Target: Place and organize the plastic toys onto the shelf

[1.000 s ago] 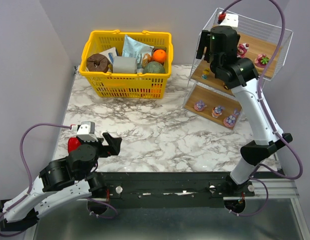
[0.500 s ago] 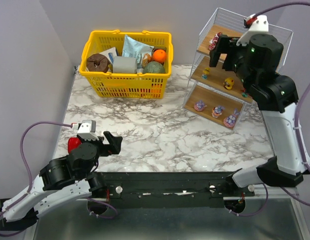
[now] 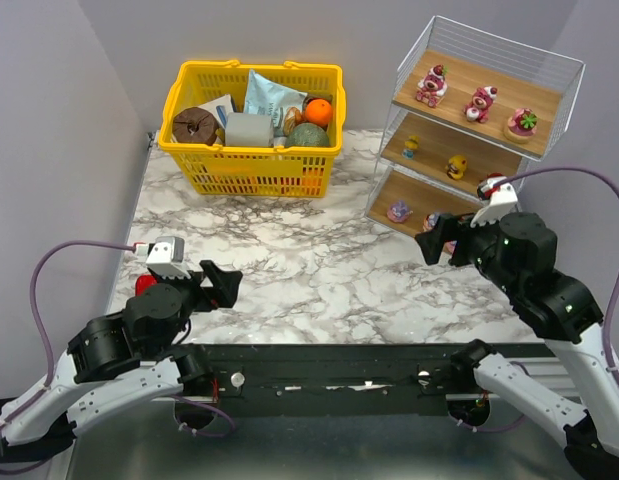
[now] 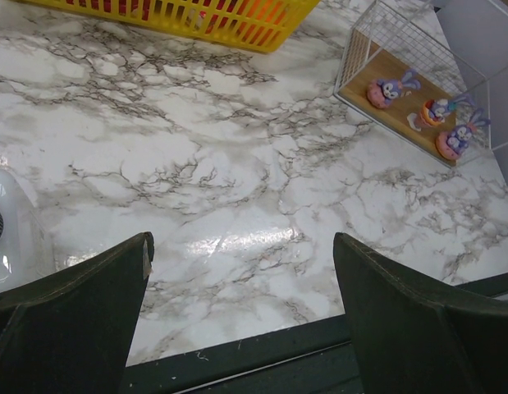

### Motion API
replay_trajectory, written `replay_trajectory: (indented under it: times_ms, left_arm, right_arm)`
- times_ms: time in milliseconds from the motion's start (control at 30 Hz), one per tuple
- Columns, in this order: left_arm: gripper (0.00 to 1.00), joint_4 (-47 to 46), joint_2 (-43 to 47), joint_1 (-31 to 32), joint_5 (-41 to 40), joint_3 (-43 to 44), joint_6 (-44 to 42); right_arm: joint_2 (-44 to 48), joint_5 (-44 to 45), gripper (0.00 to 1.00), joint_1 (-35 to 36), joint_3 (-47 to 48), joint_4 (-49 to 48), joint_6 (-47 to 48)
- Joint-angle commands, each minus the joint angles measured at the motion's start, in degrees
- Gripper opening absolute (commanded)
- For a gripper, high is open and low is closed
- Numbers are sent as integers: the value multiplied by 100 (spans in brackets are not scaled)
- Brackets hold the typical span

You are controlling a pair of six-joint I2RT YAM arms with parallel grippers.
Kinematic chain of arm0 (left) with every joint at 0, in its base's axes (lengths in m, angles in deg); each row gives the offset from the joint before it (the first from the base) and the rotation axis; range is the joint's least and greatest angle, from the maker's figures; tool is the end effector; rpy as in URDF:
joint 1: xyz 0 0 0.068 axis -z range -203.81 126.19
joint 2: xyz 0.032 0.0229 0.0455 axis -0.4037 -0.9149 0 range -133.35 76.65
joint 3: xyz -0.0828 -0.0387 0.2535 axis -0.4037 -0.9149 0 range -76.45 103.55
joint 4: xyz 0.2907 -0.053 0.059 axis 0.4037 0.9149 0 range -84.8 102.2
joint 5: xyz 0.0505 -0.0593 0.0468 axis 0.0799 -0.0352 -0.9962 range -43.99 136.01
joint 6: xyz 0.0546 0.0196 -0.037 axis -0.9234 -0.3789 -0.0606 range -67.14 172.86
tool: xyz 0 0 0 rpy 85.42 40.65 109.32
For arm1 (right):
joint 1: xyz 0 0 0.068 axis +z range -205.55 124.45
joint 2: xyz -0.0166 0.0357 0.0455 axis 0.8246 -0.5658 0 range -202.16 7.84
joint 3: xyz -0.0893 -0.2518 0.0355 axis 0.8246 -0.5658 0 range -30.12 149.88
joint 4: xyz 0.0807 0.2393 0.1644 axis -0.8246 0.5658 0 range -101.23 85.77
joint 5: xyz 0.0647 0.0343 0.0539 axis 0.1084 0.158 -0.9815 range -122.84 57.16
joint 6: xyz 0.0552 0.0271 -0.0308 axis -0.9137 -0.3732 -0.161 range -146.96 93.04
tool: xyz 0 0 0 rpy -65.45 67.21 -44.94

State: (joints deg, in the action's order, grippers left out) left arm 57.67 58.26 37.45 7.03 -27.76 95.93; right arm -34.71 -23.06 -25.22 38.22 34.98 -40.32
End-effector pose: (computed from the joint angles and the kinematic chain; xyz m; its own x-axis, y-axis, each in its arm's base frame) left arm 0.0783 -0.0700 0.3482 -0.4066 -0.3624 -0.8387 0.1695 0.8721 -0.4590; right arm 0.1612 0.0833 0.4237 -0.3763 0.0437 -0.9255 -0.2809 0.9465 0.1590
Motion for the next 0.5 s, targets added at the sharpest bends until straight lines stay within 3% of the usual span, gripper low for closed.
replay_trajectory:
  times_ms: [0, 267, 467]
  left_arm:
    - [99, -175, -121, 18, 40, 62, -18]
    - [99, -281, -322, 18, -154, 1, -71]
    - [99, -211, -542, 18, -268, 9, -53]
  right_arm:
    - [623, -64, 100, 35, -908, -376, -473]
    - [2152, 129, 100, 35, -1657, -122, -992]
    - [2497, 419, 100, 26, -1560, 230, -1037]
